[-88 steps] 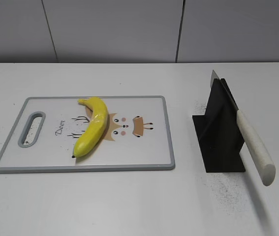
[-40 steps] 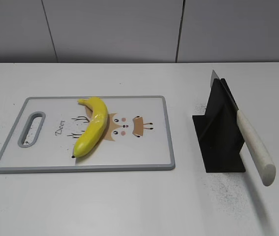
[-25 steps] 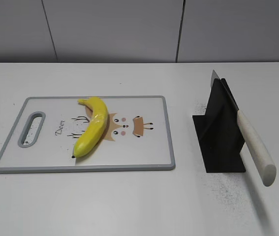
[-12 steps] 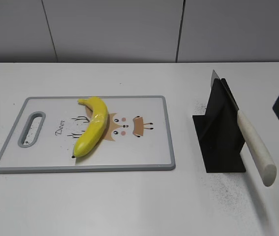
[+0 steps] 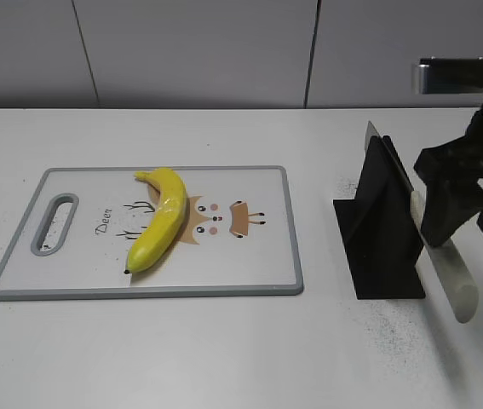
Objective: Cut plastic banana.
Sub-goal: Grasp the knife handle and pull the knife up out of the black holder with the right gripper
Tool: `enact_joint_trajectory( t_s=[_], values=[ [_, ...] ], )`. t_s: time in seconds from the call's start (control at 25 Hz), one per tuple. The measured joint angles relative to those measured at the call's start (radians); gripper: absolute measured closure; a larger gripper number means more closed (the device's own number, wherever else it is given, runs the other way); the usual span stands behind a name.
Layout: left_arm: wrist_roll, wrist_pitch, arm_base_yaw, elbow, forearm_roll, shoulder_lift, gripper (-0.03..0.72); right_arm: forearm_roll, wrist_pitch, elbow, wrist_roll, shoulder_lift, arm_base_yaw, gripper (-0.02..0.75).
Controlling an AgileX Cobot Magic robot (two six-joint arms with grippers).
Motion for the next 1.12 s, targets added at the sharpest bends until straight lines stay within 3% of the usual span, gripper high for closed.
enact_joint_trajectory(
  t_s=[0.2,0.64,0.88,1.12],
  values=[
    [0.000,0.000,0.000,0.000,0.000,0.000,0.139,0.000,0.000,-0.001,0.033,0.074,0.000,0.245],
    [0.000,0.000,0.000,0.000,0.000,0.000,0.139,0.029,-0.031,-0.003,0.098,0.182,0.000,0.380],
    [0.000,0.000,0.000,0.000,0.000,0.000,0.142,0.046,-0.013,-0.003,0.140,0.182,0.002,0.580],
    [0.000,0.000,0.000,0.000,0.001,0.000,0.142,0.053,-0.009,-0.003,0.146,0.182,0.002,0.579]
  ],
)
